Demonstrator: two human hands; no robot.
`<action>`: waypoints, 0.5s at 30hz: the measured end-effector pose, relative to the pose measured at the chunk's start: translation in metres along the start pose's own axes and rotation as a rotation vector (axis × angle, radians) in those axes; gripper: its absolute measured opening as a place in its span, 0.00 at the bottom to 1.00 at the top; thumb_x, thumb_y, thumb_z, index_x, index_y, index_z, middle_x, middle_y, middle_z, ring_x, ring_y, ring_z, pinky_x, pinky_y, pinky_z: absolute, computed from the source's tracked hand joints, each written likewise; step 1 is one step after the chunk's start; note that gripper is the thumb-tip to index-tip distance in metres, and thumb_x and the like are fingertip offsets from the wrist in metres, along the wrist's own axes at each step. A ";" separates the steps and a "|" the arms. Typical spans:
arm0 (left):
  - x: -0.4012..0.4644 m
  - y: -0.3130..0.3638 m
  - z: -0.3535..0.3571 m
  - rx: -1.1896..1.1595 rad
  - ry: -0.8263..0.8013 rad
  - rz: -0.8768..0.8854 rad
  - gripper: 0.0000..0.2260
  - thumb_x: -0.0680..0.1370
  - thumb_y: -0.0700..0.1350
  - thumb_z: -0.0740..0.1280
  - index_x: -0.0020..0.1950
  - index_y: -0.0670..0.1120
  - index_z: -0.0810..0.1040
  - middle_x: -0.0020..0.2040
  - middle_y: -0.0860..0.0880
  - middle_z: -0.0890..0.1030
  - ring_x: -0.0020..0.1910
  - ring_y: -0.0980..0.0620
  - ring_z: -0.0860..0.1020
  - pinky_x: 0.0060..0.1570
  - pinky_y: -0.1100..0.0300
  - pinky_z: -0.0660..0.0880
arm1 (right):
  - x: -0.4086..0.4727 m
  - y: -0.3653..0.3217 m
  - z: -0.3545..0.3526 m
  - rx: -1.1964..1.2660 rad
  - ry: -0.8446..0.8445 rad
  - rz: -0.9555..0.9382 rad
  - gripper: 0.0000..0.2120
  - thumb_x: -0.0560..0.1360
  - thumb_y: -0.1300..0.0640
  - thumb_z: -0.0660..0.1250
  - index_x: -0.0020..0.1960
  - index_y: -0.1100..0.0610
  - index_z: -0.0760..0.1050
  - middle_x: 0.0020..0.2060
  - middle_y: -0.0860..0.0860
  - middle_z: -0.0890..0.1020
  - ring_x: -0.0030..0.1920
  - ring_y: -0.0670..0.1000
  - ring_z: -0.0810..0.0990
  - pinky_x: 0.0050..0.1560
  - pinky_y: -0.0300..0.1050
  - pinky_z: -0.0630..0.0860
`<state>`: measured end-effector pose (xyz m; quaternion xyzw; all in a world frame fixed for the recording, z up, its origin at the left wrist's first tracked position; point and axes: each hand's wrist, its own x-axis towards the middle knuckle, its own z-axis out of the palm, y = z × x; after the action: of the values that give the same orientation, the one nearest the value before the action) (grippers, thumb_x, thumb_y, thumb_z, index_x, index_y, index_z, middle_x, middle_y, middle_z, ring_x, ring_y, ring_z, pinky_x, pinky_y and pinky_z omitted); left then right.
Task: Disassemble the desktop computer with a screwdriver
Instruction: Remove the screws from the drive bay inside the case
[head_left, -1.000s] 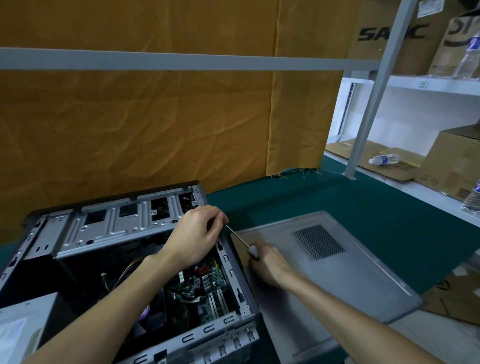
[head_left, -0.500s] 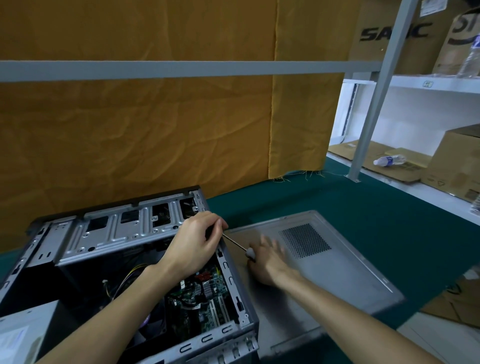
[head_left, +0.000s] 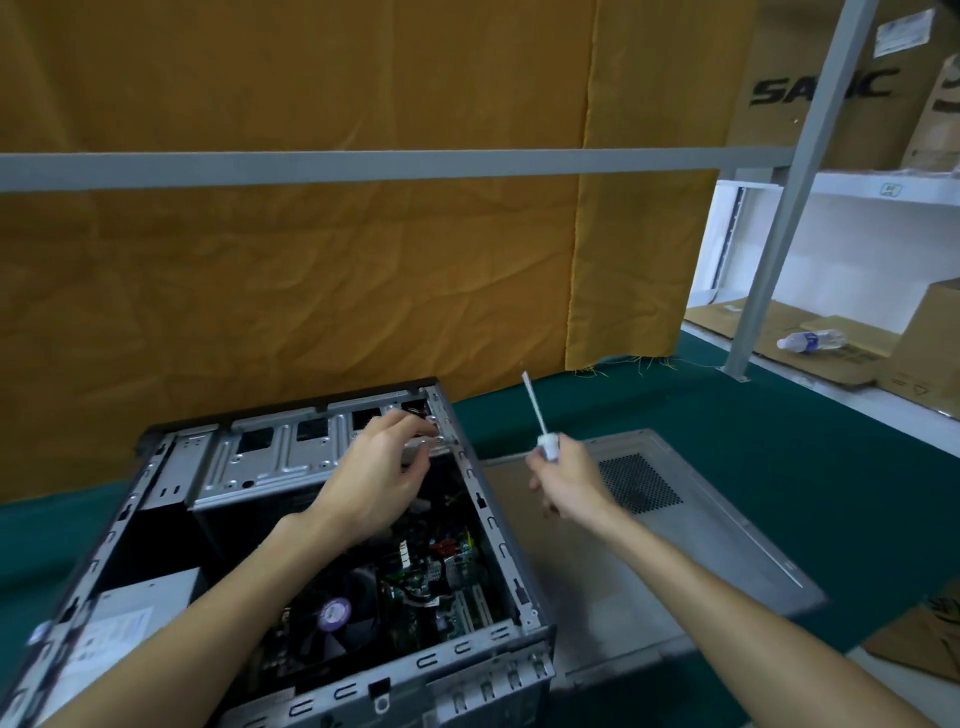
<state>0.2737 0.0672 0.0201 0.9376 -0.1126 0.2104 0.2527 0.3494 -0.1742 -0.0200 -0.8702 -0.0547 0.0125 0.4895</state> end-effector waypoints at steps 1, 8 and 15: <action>-0.001 -0.008 -0.006 0.019 -0.008 -0.020 0.10 0.84 0.48 0.62 0.63 0.51 0.77 0.60 0.56 0.74 0.63 0.55 0.73 0.59 0.58 0.74 | 0.000 -0.018 0.000 0.058 0.003 -0.019 0.03 0.82 0.56 0.65 0.53 0.55 0.73 0.36 0.53 0.79 0.25 0.47 0.74 0.27 0.44 0.73; -0.016 -0.053 -0.026 0.300 -0.235 -0.047 0.33 0.78 0.66 0.63 0.80 0.54 0.62 0.80 0.54 0.63 0.76 0.51 0.65 0.73 0.53 0.66 | -0.001 -0.114 0.037 -0.137 0.012 -0.232 0.09 0.77 0.54 0.67 0.55 0.51 0.68 0.43 0.49 0.79 0.37 0.50 0.78 0.34 0.46 0.72; -0.025 -0.055 -0.024 0.491 -0.296 0.072 0.32 0.84 0.56 0.59 0.83 0.49 0.49 0.83 0.49 0.53 0.82 0.50 0.50 0.78 0.56 0.55 | -0.008 -0.099 0.063 -0.384 0.255 -0.212 0.05 0.82 0.56 0.64 0.55 0.57 0.72 0.46 0.51 0.75 0.41 0.52 0.74 0.37 0.45 0.66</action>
<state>0.2606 0.1288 0.0039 0.9867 -0.1271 0.1012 -0.0087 0.3284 -0.0703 0.0315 -0.9311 -0.0848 -0.1596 0.3168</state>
